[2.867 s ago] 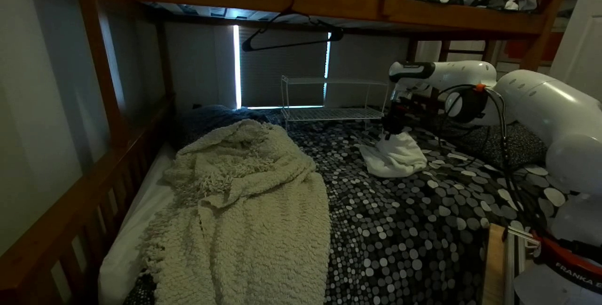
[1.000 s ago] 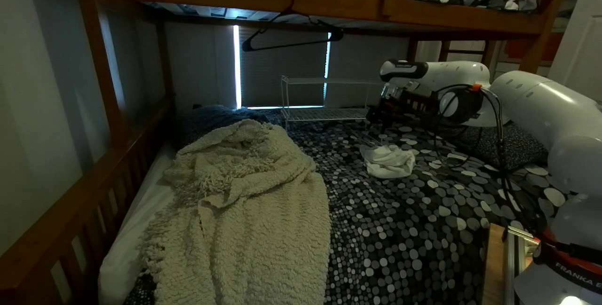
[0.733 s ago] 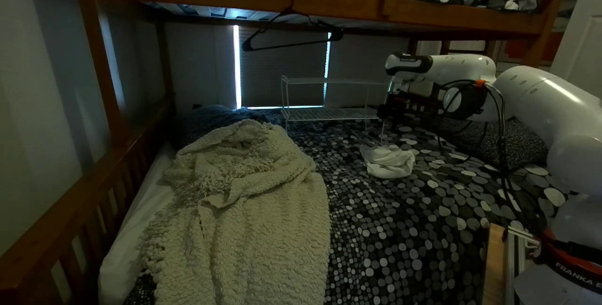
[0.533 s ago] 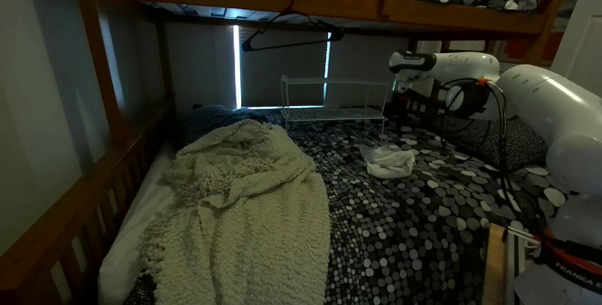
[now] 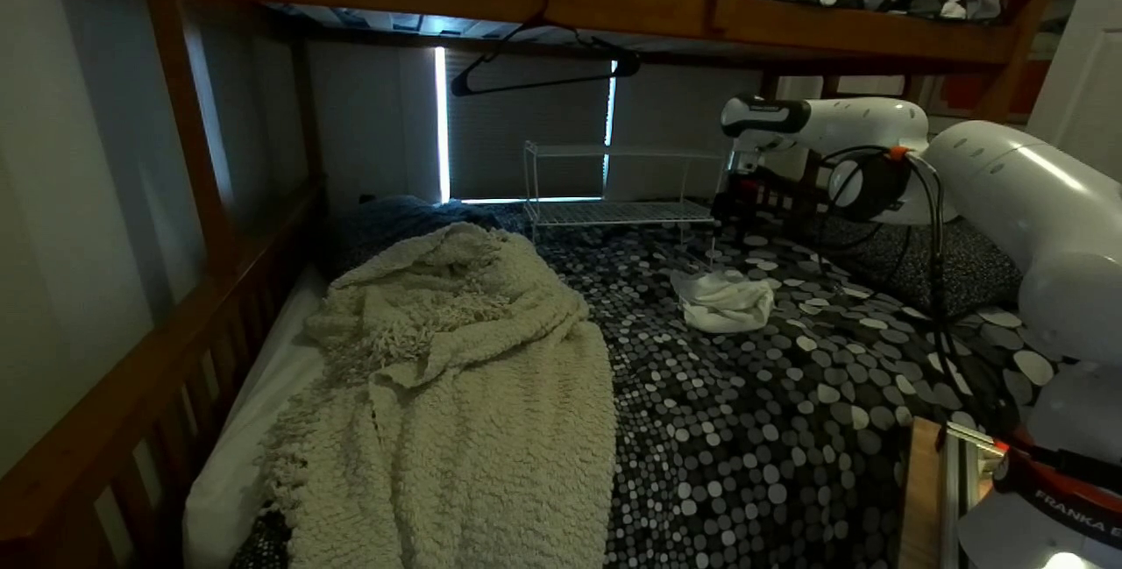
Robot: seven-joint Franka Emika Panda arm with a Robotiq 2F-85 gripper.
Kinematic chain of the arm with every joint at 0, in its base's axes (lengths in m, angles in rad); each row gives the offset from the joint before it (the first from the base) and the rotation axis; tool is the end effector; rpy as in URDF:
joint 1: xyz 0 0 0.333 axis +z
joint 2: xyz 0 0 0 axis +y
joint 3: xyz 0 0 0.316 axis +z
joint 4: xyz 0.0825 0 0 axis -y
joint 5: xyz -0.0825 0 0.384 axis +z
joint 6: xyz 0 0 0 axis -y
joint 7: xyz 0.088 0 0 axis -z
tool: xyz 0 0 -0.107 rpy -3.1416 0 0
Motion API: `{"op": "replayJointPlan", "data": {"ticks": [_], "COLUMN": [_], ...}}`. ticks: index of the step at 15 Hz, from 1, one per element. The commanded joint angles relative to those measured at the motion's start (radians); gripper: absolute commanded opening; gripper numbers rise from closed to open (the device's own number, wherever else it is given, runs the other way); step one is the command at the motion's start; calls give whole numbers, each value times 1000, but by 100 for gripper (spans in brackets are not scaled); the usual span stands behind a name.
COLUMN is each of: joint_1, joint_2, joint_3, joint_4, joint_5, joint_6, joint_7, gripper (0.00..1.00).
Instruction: Pull the white towel to the right of the bed, fold the white towel in half from right to left
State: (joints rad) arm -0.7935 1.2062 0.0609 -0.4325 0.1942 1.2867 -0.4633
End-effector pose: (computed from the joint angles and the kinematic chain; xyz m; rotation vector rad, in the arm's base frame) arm 0.5627 -0.5104 0.2984 -2.7022 0.3765 0.1944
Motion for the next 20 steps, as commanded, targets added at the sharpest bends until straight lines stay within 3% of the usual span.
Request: {"op": "replayJointPlan", "data": {"ticks": [1,4,8,15,16,20], "joint_1": [-3,-10,-10,-22,-20,-21], "joint_2": [32,59,78,103,108,125], "joint_3": [13,17,3,17,12,15], "joint_4": [-6,-9,-14,-14,-14,-14], "joint_5": [-17,-14,-28,-8,-13,-11], "joint_6": [4,24,136,197,203,209], "joint_7": [-142,-254,-385,-451,-455,-477], "gripper": [100,100,100,98,84,52]}}
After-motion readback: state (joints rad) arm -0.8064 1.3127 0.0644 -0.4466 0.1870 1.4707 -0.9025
